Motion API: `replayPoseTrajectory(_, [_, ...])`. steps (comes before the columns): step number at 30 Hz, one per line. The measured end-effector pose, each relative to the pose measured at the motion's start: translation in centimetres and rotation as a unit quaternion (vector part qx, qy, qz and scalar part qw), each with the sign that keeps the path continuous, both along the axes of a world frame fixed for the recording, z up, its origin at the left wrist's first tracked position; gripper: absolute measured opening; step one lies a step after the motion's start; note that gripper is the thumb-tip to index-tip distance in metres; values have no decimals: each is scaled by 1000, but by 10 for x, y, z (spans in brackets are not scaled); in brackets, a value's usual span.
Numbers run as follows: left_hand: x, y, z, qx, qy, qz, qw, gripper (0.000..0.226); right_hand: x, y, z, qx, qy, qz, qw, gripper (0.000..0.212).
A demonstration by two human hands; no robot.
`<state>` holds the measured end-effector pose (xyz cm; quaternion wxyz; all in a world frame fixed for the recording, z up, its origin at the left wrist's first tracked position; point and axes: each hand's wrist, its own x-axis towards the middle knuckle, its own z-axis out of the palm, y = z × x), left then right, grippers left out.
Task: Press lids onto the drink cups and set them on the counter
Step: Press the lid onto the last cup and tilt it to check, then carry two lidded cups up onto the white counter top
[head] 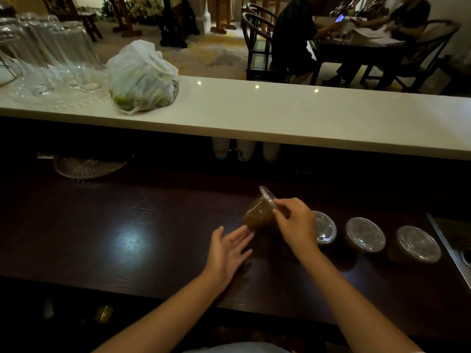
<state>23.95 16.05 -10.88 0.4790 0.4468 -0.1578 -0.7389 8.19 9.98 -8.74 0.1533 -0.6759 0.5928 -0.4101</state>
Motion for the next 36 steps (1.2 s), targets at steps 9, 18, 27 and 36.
replayPoseTrajectory(9, [-18,-10,-26,179,146,60,971,71,-1,20,-45,-112,213,145,960,20])
replayPoseTrajectory(18, [-10,-2,-46,180,161,62,969,58,-14,49,-66,-94,218,178,955,26])
replayPoseTrajectory(27, [-15,-10,-44,149,162,43,975,48,-10,56,-64,-17,232,146,962,41])
replayPoseTrajectory(36, [10,-25,-48,6,-322,-34,946,29,-47,45,-39,-38,243,160,956,60])
